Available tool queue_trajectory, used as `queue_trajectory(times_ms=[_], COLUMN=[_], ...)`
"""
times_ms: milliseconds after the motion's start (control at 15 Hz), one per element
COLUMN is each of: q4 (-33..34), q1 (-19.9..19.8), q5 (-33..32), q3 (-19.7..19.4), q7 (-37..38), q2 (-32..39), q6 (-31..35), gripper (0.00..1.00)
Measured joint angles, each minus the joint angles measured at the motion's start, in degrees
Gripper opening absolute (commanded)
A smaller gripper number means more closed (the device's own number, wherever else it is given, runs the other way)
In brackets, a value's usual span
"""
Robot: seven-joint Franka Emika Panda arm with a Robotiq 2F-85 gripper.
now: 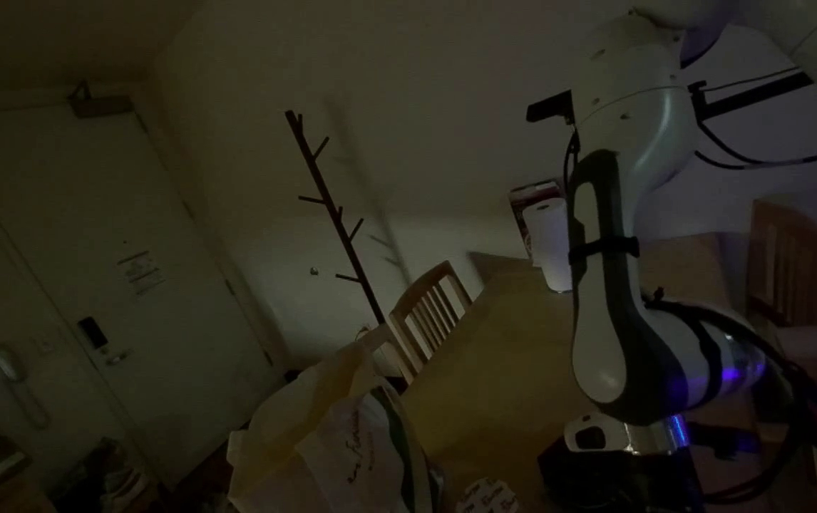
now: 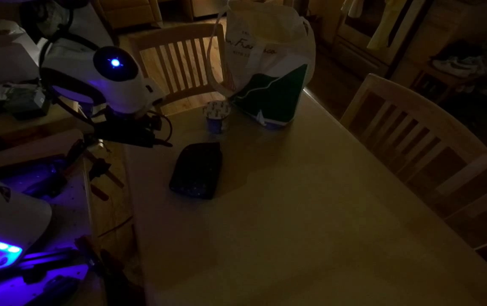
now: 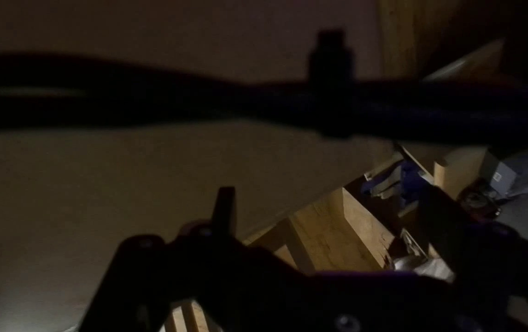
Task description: Lay the bag on its side
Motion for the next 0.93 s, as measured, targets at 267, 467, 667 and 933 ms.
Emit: queue_trajectory(times_ms=[267,467,667,933], q4=[-0.07,-0.05,-0.52,0.49], q1=[-1.60,3.25,10.11,21.61], q5=[5.46,6.10,4.86,-3.90], q3=[2.36,-0.21,-4.45,-19.18], q7=[1.04,7.04,15.72,28.69], q2=[-8.32,-16.79,-25.40,-35.33], q6=[-7.94,-8.20,-8.64,-13.66], gripper=[1.00,1.00,1.00,1.00])
